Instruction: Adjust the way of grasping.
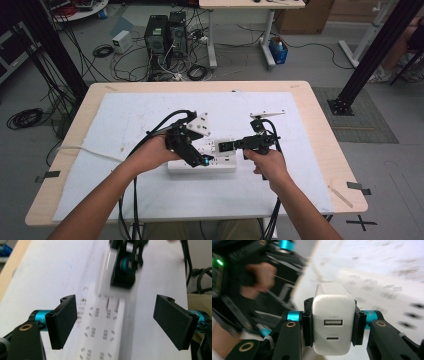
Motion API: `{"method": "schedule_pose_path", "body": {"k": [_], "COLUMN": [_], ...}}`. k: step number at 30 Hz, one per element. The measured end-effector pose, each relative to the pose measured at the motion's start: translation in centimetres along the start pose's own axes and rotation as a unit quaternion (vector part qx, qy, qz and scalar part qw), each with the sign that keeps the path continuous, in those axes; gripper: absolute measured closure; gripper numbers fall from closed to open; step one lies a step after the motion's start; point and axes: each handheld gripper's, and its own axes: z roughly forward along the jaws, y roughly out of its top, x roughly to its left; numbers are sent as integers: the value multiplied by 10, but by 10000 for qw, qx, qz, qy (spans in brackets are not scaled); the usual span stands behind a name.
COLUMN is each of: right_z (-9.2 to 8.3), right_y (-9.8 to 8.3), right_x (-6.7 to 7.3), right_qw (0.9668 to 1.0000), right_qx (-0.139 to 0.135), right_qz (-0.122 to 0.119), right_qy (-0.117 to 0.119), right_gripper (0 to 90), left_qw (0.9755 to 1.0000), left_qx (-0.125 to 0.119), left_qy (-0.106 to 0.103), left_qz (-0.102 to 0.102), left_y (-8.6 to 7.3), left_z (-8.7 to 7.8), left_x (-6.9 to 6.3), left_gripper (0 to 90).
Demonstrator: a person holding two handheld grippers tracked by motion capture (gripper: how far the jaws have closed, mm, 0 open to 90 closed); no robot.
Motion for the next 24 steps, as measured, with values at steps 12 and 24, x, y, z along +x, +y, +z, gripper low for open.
{"method": "schedule_pose_path", "body": {"k": [12,24], "right_z": [-30,-61], "right_y": [4,11], "right_x": [15,27], "right_qw": [9640,9019], "right_qx": [954,1916], "right_qz": [-1749,-2374], "right_qy": [-1763,-3059], "right_gripper": [621,620], "left_qw": [9923,9782], "left_qx": [770,1318], "left_qy": [197,511], "left_qz": [-949,-1523], "left_y": [-63,-106], "left_z": [-33,-65], "left_x": [21,34], "left_gripper": [194,194]}}
